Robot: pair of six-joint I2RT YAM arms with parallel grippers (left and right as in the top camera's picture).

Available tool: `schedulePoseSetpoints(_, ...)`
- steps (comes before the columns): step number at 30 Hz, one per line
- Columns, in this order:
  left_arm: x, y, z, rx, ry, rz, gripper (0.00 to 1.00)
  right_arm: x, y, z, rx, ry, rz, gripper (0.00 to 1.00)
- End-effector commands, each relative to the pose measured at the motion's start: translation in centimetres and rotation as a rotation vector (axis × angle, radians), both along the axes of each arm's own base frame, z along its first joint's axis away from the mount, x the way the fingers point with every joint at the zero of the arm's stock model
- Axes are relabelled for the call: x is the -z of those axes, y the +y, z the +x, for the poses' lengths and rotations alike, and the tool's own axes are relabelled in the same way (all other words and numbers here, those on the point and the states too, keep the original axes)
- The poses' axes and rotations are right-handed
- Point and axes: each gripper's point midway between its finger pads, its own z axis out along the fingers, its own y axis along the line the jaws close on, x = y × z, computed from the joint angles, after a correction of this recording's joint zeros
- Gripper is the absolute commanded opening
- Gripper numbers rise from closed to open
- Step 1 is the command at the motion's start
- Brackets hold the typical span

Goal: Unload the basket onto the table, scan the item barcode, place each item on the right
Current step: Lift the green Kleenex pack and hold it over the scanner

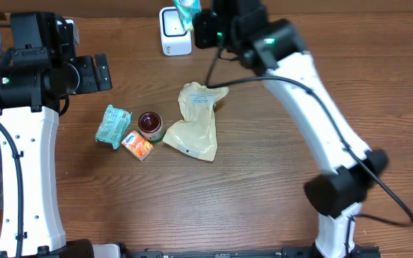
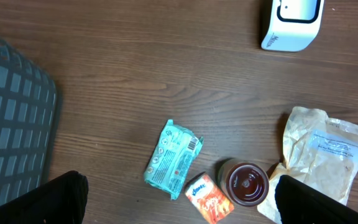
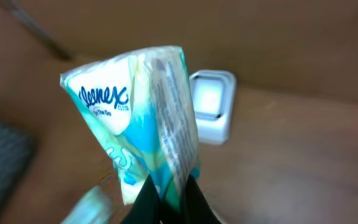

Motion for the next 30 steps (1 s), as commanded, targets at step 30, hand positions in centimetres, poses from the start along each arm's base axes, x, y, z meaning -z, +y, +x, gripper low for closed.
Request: schedulePoseSetpoints(30, -1.2, -0.2, 0.0, 0.020, -0.034, 0.016, 1.00, 15.6, 3.0, 13.0, -0.081, -0.501, -0.720, 0.04)
